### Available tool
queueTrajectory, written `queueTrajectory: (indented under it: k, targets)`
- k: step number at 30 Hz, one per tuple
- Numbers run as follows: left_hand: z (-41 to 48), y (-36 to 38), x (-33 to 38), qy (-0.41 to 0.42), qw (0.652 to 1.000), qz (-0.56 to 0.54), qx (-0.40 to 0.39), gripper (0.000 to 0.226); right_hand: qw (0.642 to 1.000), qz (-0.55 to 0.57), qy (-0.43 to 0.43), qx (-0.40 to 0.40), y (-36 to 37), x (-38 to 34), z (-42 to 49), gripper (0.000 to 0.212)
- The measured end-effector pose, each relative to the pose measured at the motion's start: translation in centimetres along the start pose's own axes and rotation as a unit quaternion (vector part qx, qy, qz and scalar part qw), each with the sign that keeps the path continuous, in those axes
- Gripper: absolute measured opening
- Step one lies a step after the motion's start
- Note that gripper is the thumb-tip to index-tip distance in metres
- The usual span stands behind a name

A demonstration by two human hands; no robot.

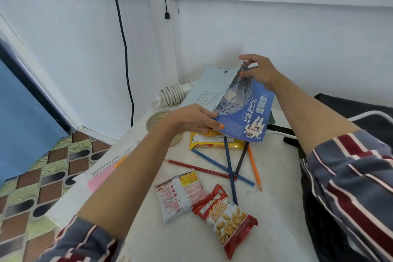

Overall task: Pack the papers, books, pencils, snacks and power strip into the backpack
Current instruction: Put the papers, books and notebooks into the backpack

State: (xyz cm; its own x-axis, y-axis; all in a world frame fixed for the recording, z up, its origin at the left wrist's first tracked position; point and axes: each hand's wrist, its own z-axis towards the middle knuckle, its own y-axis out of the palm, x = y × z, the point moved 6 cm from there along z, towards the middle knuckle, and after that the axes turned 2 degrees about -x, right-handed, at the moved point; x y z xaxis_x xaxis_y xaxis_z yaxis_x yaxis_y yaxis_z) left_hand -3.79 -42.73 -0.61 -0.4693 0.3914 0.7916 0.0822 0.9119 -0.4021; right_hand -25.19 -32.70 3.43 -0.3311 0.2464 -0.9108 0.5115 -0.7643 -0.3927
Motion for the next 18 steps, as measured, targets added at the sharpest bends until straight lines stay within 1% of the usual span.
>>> queueTrajectory:
  k: [5, 8, 11, 15, 18]
  targets:
    - [-1.0, 0.3, 0.6, 0.006, 1.000, 0.000, -0.013, 0.055, 1.000, -0.004, -0.025, -0.015, -0.8, -0.9, -0.6, 0.040]
    - [-1.6, 0.3, 0.8, 0.012, 1.000, -0.004, -0.006, 0.052, 0.999, -0.014, -0.037, -0.018, -1.4, -1.6, -1.3, 0.040]
    - [-2.2, 0.1, 1.2, 0.029, 0.999, 0.009, 0.008, 0.055, 0.998, -0.020, -0.054, -0.007, -2.4, -2.8, -2.1, 0.038]
    - [-3.4, -0.7, 1.9, 0.058, 0.996, 0.038, 0.060, 0.054, 0.997, -0.011, -0.079, 0.005, -4.4, -4.8, -3.2, 0.033]
    - [-4.3, -1.5, 2.5, 0.101, 0.989, 0.018, 0.103, 0.052, 0.994, -0.005, -0.105, 0.020, -6.1, -6.2, -4.2, 0.031]
